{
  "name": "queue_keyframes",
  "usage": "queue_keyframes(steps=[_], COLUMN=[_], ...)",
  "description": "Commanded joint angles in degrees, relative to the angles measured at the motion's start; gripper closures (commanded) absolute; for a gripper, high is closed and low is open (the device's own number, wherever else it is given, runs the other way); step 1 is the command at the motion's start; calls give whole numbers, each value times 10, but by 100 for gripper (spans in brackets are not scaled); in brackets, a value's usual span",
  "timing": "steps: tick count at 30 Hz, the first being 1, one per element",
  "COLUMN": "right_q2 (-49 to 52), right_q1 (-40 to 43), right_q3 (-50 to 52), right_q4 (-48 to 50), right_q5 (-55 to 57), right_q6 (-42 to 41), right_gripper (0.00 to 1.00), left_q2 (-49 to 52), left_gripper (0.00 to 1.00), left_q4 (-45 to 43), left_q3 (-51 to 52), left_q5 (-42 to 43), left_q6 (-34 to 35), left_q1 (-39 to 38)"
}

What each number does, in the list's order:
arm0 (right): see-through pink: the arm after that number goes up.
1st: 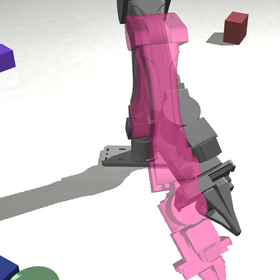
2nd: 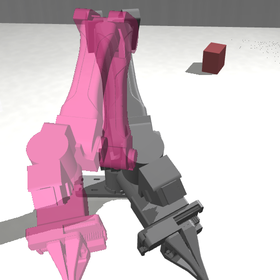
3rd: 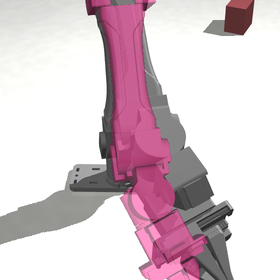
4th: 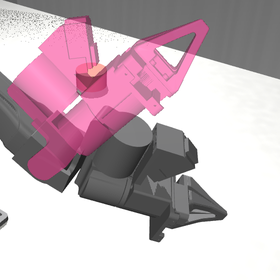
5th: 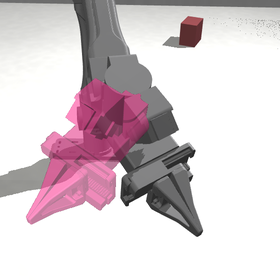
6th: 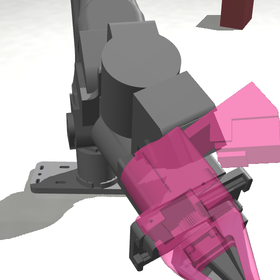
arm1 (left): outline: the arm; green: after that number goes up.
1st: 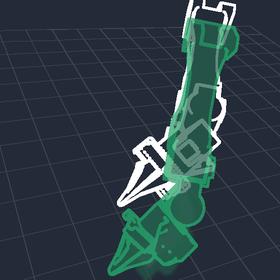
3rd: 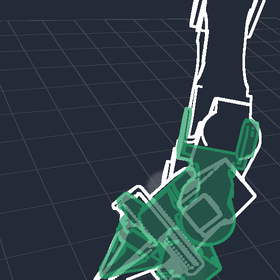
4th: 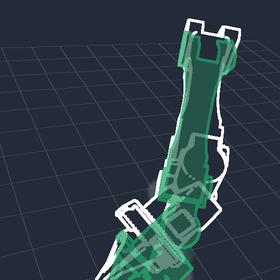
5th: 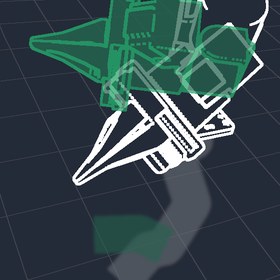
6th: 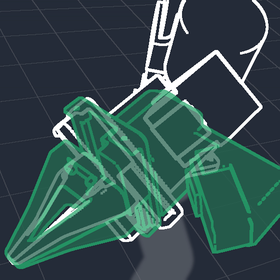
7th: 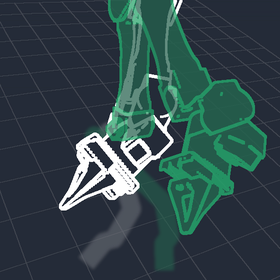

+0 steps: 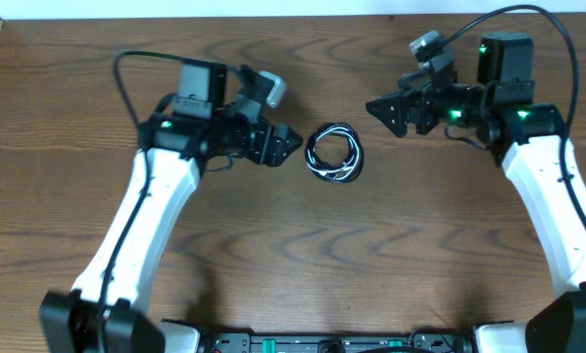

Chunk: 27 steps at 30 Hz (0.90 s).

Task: Untangle cables

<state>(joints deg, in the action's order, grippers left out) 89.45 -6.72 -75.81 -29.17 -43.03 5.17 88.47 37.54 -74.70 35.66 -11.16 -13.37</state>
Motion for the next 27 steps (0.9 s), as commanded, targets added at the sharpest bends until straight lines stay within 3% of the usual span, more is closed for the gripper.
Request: queue_keyframes(steps=[1, 5, 10, 15, 18, 22, 27], right_q2=[30, 48, 64, 73, 73, 73, 73], right_q1=[-5, 4, 5, 4, 4, 3, 2], right_q3=[-8, -8, -8, -4, -2, -1, -1], right_q4=[-3, -8, -9, -24, -31, -41, -43], right_q5=[134, 196, 196, 228, 240, 251, 251], right_q6=[-103, -208, -214, -214, -214, -214, -214], right_gripper=[20, 27, 32, 40, 45, 49, 50], left_q2=[50, 100, 166, 219, 239, 267, 281], left_gripper=[30, 31, 35, 37, 44, 55, 56], left_q4=[-43, -107, -167, -189, -193, -208, -208], left_q3=[2, 2, 2, 2, 2, 2, 2], left_q5=[-45, -73, -129, -254, -295, -300, -299], left_q6=[103, 167, 192, 236, 264, 316, 340], left_q1=[-4, -12, -45, -85, -97, -107, -110])
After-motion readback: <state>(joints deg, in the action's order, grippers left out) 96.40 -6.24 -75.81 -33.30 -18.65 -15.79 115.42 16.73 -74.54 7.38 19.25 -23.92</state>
